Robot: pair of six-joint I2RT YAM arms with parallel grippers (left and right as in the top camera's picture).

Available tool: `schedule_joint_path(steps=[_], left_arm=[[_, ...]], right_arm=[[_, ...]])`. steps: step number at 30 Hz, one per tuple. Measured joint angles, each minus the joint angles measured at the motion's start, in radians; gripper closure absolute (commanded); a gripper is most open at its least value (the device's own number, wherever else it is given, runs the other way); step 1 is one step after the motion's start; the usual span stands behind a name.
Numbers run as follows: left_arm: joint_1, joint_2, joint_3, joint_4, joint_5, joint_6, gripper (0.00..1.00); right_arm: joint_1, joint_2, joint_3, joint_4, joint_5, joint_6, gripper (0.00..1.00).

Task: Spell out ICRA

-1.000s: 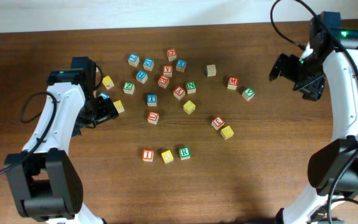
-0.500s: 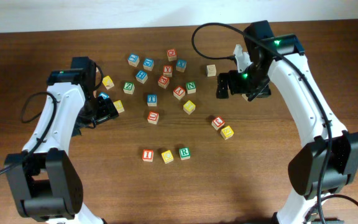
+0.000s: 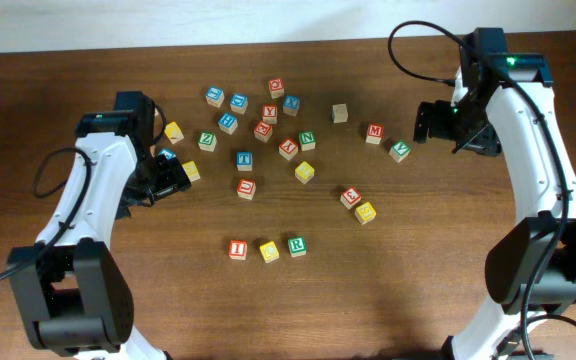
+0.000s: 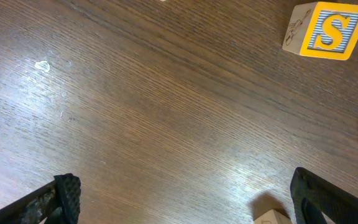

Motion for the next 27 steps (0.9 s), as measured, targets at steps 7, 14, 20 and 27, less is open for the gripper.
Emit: schedule_joint_path(steps=[7,14,20,27], left_arm=[[0.0,0.0,0.0,0.006,0.058,-0.011,0.01],[0.013,0.0,-0.003,0.245,0.205,0.032,0.17],[0.146,0.0,0.006,0.43,0.175,0.341,0.01],[0.142,0.084,0.144,0.526,0.165,0.489,0.01]], right_arm=[[0.0,0.0,0.0,0.0,0.0,0.001,0.02],[0.0,0.0,0.0,0.002,0.0,0.0,0.02],[0.0,0.0,-0.001,0.003,0.0,0.0,0.02],[0.0,0.0,-0.001,0.003,0.0,0.001,0.02]])
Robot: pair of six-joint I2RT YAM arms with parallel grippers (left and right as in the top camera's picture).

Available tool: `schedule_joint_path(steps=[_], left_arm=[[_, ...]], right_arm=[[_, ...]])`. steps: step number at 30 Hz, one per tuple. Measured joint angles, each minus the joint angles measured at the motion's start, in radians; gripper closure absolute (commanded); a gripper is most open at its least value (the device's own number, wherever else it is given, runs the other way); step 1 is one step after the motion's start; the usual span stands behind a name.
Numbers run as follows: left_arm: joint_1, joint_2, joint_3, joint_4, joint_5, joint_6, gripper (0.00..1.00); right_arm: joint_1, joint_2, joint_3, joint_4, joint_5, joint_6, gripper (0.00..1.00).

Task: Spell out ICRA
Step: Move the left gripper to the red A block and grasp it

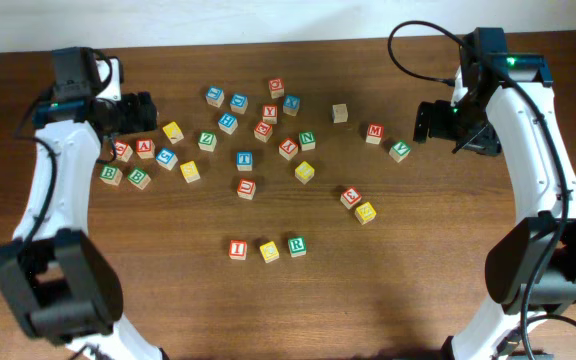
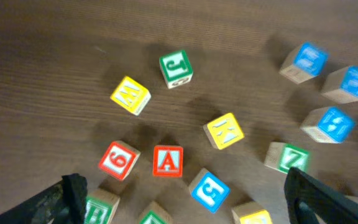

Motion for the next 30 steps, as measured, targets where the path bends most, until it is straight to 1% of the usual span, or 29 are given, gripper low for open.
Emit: schedule_joint_path(steps=[1,2,3,4,6,7,9,10,12,13,17,19,20,23,25,30], left_arm=[[0.0,0.047,0.0,0.004,0.0,0.008,0.02],[0.0,0.078,-0.001,0.011,-0.003,0.01,0.07],[0.0,0.116,-0.002,0.022,-0.006,0.011,0.22],[0.0,0.132,-0.002,0.025,-0.007,0.014,0.3],[0.0,0.145,-0.003,0.034,-0.008,0.021,0.27],[0.0,0.148,-0.002,0.039,-0.008,0.021,0.28],[0.0,0.162,-0.002,0.049,-0.01,0.021,0.35],[0.0,0.173,-0.002,0.048,-0.01,0.023,0.37],[0.0,0.216,-0.002,0.048,-0.01,0.022,0.37],[0.0,0.232,-0.002,0.048,-0.01,0.022,0.42],[0.0,0.237,-0.002,0.056,-0.01,0.022,0.46],[0.0,0.237,-0.002,0.062,-0.024,0.022,0.54],[0.0,0.237,-0.002,0.064,-0.029,0.022,0.6],[0.0,0.237,-0.002,0.063,-0.034,0.026,0.59],[0.0,0.243,-0.002,0.062,-0.036,0.025,0.61],[0.0,0.288,-0.002,0.056,-0.037,0.025,0.6]], right_arm=[[0.0,0.0,0.0,0.0,0.0,0.0,0.02],[0.0,0.0,0.0,0.0,0.0,0.0,0.02],[0.0,0.0,0.0,0.0,0.0,0.0,0.02],[0.0,0.0,0.0,0.0,0.0,0.0,0.02],[0.0,0.0,0.0,0.0,0.0,0.0,0.02],[0.0,0.0,0.0,0.0,0.0,0.0,0.02],[0.0,0.0,0.0,0.0,0.0,0.0,0.02],[0.0,0.0,0.0,0.0,0.0,0.0,0.02],[0.0,0.0,0.0,0.0,0.0,0.0,0.02],[0.0,0.0,0.0,0.0,0.0,0.0,0.02],[0.0,0.0,0.0,0.0,0.0,0.0,0.02],[0.0,0.0,0.0,0.0,0.0,0.0,0.02],[0.0,0.0,0.0,0.0,0.0,0.0,0.02],[0.0,0.0,0.0,0.0,0.0,0.0,0.02],[0.0,0.0,0.0,0.0,0.0,-0.001,0.02],[0.0,0.0,0.0,0.0,0.0,0.0,0.02]])
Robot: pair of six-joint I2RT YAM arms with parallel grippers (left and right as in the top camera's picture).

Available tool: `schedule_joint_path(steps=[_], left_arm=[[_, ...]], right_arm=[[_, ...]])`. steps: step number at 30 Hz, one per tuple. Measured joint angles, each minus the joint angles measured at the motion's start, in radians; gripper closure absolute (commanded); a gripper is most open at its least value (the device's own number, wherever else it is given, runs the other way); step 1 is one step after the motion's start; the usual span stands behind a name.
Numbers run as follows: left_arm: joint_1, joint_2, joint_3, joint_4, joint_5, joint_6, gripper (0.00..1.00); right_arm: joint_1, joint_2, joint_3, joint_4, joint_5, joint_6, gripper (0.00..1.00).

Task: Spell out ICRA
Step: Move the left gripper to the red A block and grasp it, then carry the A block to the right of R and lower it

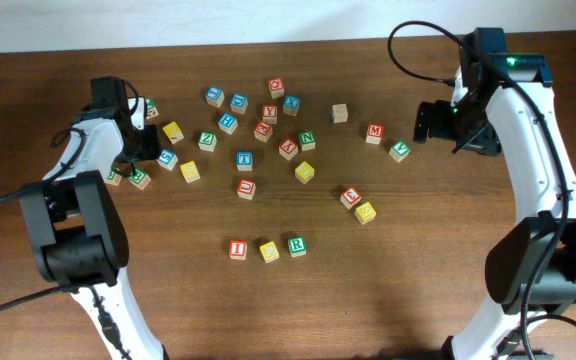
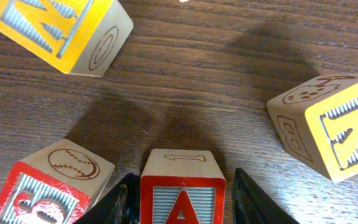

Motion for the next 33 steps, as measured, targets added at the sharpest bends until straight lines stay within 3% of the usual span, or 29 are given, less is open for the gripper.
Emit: schedule_joint_path(steps=[2,7,9,11,18,26,33], left_arm=[[0.0,0.0,0.0,0.0,0.0,0.0,0.66],[0.0,0.0,0.0,0.016,0.0,0.0,0.68],[0.0,0.0,0.0,0.017,0.0,0.0,0.75],[0.001,0.0,0.0,0.019,0.0,0.0,0.9],[0.001,0.0,0.0,0.023,0.0,0.003,0.84],[0.001,-0.025,0.0,-0.045,-0.003,0.003,0.85],[0.001,-0.336,0.0,-0.183,0.212,-0.034,0.85]], right_arm=[[0.0,0.0,0.0,0.0,0.0,0.0,0.02],[0.0,0.0,0.0,0.0,0.0,0.0,0.02],[0.0,0.0,0.0,0.0,0.0,0.0,0.02],[0.0,0.0,0.0,0.0,0.0,0.0,0.02],[0.0,0.0,0.0,0.0,0.0,-0.001,0.02],[0.0,0.0,0.0,0.0,0.0,-0.001,0.02],[0.0,0.0,0.0,0.0,0.0,0.0,0.02]])
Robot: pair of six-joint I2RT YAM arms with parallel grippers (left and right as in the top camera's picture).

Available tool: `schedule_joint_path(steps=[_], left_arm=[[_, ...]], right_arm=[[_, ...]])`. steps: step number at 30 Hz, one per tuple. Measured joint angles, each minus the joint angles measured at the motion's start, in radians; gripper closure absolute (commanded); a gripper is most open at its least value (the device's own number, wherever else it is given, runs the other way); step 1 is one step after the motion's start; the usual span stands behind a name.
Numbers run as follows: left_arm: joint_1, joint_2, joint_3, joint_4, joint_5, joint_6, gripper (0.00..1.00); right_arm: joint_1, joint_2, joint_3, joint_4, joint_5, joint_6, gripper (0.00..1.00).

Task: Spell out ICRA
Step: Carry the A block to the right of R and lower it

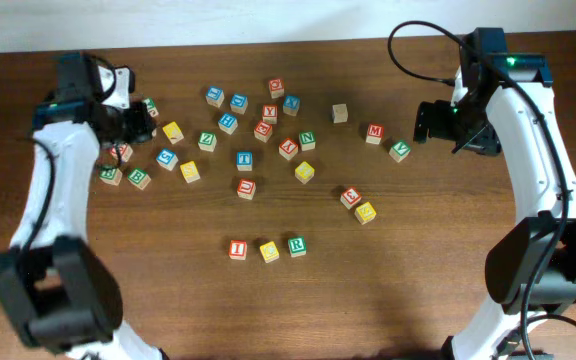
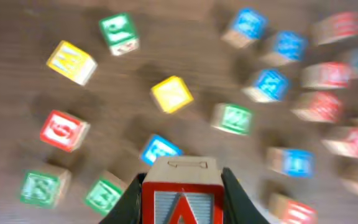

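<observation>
A red letter A block is raised above the table, my left gripper shut on it, one finger on each side. In the overhead view the left gripper hangs over the left group of blocks, and its body hides the A. Near the front of the table stands a row of three blocks: a red I, a yellow block and a green R. My right gripper is held at the far right, near the red M block, and its jaws do not show plainly.
Several loose blocks lie below the left gripper: a red 6, a blue one, a yellow one and two green ones. More letter blocks are scattered across the back middle. A red and a yellow block lie right of centre.
My left gripper was down at the table with its fingers on either side of the A block. Now it is shut on the A and holds it well above the other blocks.
My left gripper was open low over bare wood near a yellow S block. Then it was high over the left group with the A lying below it. Then its fingers were down around the A, and now the A is lifted in its grip. The right arm has stayed still.
</observation>
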Motion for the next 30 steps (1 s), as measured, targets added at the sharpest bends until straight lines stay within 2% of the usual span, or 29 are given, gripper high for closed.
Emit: schedule_joint_path(steps=[2,5,7,9,13,14,20,24,26,30], left_arm=[[0.0,-0.07,0.003,-0.071,0.117,-0.058,0.87],[-0.048,-0.081,-0.002,-0.264,0.301,-0.096,0.88],[-0.098,-0.081,-0.013,-0.317,0.327,-0.1,0.89],[-0.222,-0.081,-0.063,-0.345,0.356,-0.103,0.9],[-0.378,-0.083,-0.167,-0.268,0.341,-0.174,0.9],[-0.492,-0.082,-0.237,-0.22,0.301,-0.254,0.9],[-0.762,-0.082,-0.35,0.0,0.129,-0.578,0.9],[-0.933,-0.082,-0.354,0.103,-0.119,-0.76,0.93],[-1.012,-0.082,-0.357,0.17,-0.265,-0.822,0.92],[-1.061,-0.079,-0.36,0.275,-0.375,-0.848,0.88]], right_arm=[[0.0,0.0,0.0,0.0,0.0,0.0,0.02],[0.0,0.0,0.0,0.001,0.0,0.0,0.02],[0.0,0.0,0.0,0.001,0.0,-0.001,0.02],[0.0,0.0,0.0,0.0,0.0,0.0,0.02],[0.0,0.0,0.0,0.0,0.0,0.0,0.02],[0.0,0.0,0.0,0.0,0.0,0.0,0.02],[0.0,0.0,0.0,0.0,0.0,0.0,0.02],[0.0,0.0,0.0,0.0,0.0,0.0,0.02],[0.0,0.0,0.0,0.0,0.0,-0.001,0.02],[0.0,0.0,0.0,0.0,0.0,0.0,0.02]])
